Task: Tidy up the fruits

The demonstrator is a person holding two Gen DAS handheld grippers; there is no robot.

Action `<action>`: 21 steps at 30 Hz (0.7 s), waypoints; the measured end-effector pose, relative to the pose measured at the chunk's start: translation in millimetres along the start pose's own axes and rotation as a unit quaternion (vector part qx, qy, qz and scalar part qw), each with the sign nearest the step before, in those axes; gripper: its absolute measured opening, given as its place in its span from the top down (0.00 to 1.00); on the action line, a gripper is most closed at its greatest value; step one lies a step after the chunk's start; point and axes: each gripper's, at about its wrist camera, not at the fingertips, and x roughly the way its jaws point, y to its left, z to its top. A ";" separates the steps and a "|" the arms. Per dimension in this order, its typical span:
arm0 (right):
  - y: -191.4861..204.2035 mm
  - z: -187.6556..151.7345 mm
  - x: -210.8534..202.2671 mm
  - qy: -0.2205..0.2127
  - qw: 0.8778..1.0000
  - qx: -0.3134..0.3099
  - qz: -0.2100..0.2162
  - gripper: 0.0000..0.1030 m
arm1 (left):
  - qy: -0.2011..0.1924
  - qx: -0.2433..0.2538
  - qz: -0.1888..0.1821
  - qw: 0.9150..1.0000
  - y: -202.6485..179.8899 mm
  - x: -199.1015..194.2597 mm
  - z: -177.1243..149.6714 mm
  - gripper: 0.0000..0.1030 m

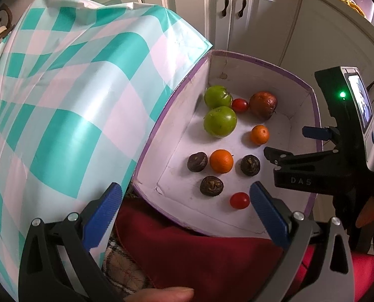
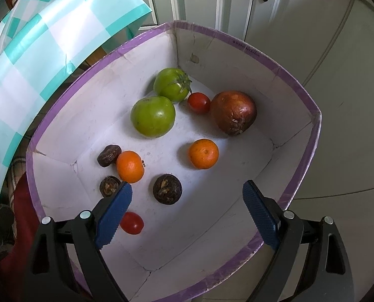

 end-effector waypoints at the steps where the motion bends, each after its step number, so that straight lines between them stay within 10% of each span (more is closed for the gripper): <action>1: 0.3 -0.8 0.6 0.001 1.000 0.000 0.000 0.16 | 0.000 -0.001 0.001 1.000 0.0 0.0 0.1 0.01; 21: 2.0 -3.9 3.9 0.007 1.000 -0.001 0.004 0.16 | 0.011 -0.008 0.005 1.000 2.3 5.0 -1.9 0.01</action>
